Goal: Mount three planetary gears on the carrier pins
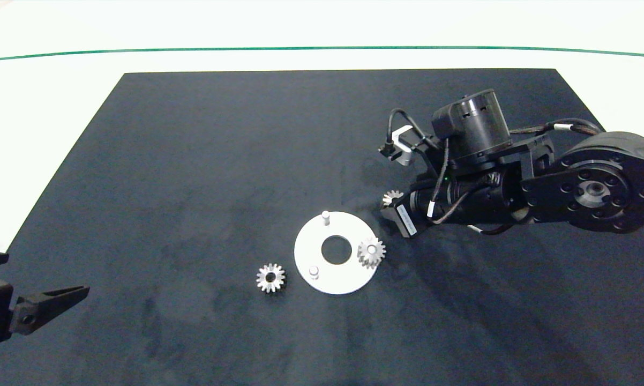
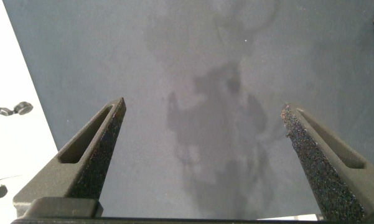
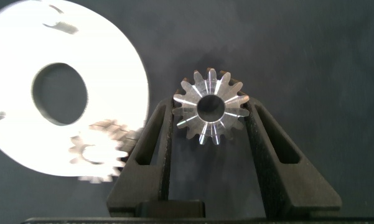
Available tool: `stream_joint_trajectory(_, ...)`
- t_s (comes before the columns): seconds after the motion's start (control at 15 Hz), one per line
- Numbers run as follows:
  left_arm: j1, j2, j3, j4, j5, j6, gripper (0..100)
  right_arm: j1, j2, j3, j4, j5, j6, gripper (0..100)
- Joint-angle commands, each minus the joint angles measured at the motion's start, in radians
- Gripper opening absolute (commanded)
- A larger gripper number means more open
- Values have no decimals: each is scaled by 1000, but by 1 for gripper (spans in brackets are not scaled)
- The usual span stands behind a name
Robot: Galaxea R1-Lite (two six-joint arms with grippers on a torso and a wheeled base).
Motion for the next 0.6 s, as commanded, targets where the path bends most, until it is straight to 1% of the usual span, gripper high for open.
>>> stream_joint_trajectory(0.07, 0, -4, 0, 3, 1, 4, 100, 6, -3, -22, 4, -1, -2, 13)
stream_joint_trajectory(0.27, 0, -6, 0, 4, -1, 7, 100, 6, 5, -80, 17, -3, -4, 13)
stream_joint_trajectory(0.33, -1, -8, 0, 4, -1, 7, 100, 6, 6, -120, 59, -3, -4, 13)
stream_joint_trajectory(0.47, -1, -14, 0, 4, -1, 7, 100, 7, 9, -180, 116, -1, -4, 13)
stream_joint_trajectory(0.6, -1, -18, 0, 4, -1, 8, 100, 21, 15, -212, 126, -1, -4, 13)
